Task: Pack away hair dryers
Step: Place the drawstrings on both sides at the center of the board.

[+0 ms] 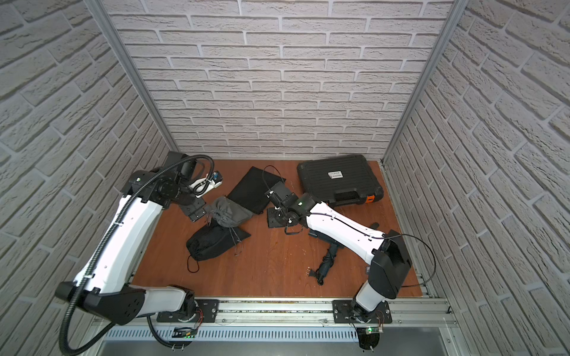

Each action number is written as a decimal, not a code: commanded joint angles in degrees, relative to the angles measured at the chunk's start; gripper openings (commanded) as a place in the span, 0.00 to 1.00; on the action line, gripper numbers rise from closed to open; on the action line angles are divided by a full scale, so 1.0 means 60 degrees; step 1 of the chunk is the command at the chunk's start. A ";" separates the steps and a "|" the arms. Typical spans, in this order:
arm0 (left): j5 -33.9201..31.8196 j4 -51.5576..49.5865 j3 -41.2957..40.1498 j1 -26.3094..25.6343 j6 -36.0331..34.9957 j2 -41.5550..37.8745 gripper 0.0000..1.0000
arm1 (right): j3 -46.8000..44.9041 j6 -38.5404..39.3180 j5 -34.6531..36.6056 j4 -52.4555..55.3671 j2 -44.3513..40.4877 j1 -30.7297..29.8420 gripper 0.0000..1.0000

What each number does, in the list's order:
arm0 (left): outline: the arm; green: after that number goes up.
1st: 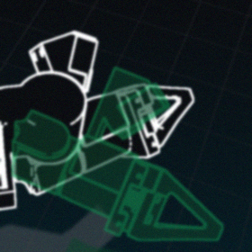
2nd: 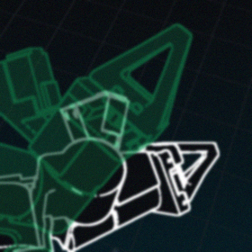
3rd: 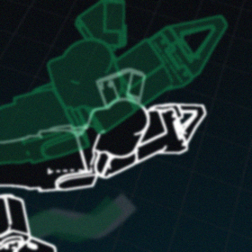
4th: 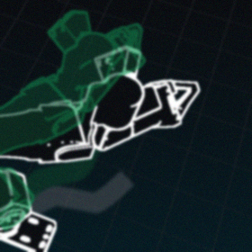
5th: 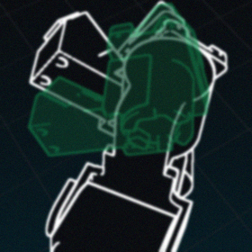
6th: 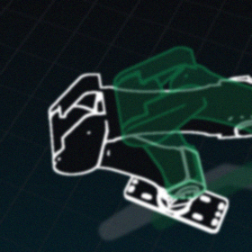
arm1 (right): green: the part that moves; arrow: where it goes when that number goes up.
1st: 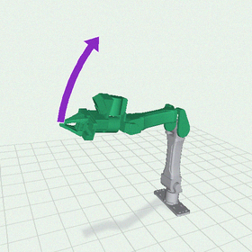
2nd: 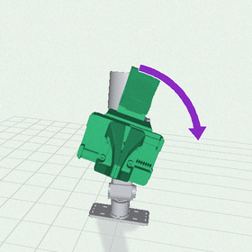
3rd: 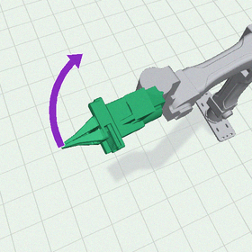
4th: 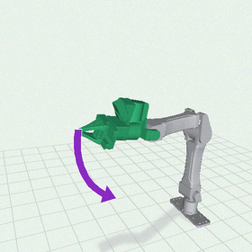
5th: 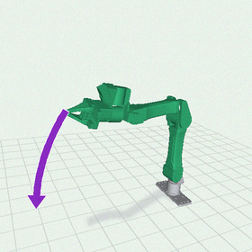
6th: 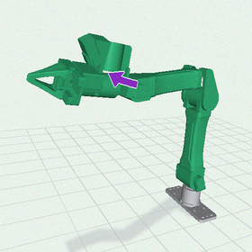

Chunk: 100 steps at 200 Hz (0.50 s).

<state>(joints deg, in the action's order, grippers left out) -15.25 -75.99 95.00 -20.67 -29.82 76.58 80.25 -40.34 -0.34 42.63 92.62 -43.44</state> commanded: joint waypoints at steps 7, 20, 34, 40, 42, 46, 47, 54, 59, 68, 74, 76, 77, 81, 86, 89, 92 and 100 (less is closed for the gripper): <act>-0.3161 0.1204 -0.0368 -0.0966 -0.0829 0.0098 0.98 | 0.0112 -0.0722 -0.0739 -0.0647 0.0666 0.0276 0.46; -0.4092 0.2048 -0.0446 -0.1217 -0.1718 0.0083 0.98 | 0.0255 -0.0912 -0.1031 -0.1028 0.1170 0.0365 0.47; -0.4131 0.2677 -0.0270 -0.1237 -0.2349 0.0001 0.98 | 0.0757 -0.1169 -0.1562 -0.1139 0.1952 0.0537 0.47; -0.3937 0.2805 -0.0171 -0.1236 -0.2477 -0.0019 0.98 | 0.1114 -0.1212 -0.1644 -0.1077 0.2354 0.0533 0.47; -0.3861 0.2820 -0.0137 -0.1231 -0.2509 -0.0030 0.98 | 0.1216 -0.1226 -0.1658 -0.1050 0.2462 0.0535 0.47; -0.3669 0.2768 -0.0050 -0.1256 -0.2553 -0.0048 0.98 | 0.1444 -0.1251 -0.1677 -0.1004 0.2704 0.0538 0.47; -0.3618 0.2743 -0.0017 -0.1257 -0.2563 -0.0055 0.98 | 0.1498 -0.1256 -0.1674 -0.0993 0.2767 0.0534 0.47; -0.3148 0.2360 0.0209 -0.1313 -0.2548 0.0008 0.98 | 0.1861 -0.1362 -0.1656 -0.0874 0.3122 0.0537 0.47; -0.2797 0.2023 0.0452 -0.1301 -0.2405 0.0080 0.98 | 0.2049 -0.1456 -0.1583 -0.0867 0.3340 0.0546 0.47; -0.1925 0.1155 0.1132 -0.1211 -0.1920 0.0312 0.98 | 0.2257 -0.1608 -0.1416 -0.0945 0.3725 0.0560 0.47; -0.1223 0.0361 0.1652 -0.1131 -0.1554 0.0558 0.98 | 0.2422 -0.1689 -0.1380 -0.0911 0.3907 0.0607 0.47; -0.0949 0.0041 0.1886 -0.1105 -0.1432 0.0653 0.98 | 0.2465 -0.1708 -0.1394 -0.0921 0.3975 0.0616 0.47; -0.0823 -0.0122 0.1984 -0.1101 -0.1395 0.0691 0.98 | 0.2492 -0.1719 -0.1394 -0.0929 0.4010 0.0625 0.47; -0.0311 -0.0723 0.2376 -0.1082 -0.1226 0.0879 0.98 | 0.2563 -0.1741 -0.1429 -0.0969 0.4122 0.0646 0.47; 0.0171 -0.1409 0.2824 -0.1078 -0.1007 0.1105 0.98 | 0.2637 -0.1770 -0.1446 -0.1033 0.4225 0.0670 0.47; 0.0456 -0.1715 0.3062 -0.1078 -0.0883 0.1219 0.98 | 0.2669 -0.1778 -0.1439 -0.1064 0.4283 0.0673 0.47; 0.0733 -0.2002 0.3352 -0.1094 -0.0795 0.1346 0.98 | 0.2699 -0.1805 -0.1396 -0.1069 0.4336 0.0670 0.47; 0.1258 -0.2619 0.4125 -0.1172 -0.0669 0.1736 0.98 | 0.2751 -0.1822 -0.1265 -0.1063 0.4422 0.0668 0.47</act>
<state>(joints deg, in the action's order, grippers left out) -22.31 -75.79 110.08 -27.64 -38.79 82.39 94.43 -48.99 -8.47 37.63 118.91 -39.86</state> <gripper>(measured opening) 0.982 0.467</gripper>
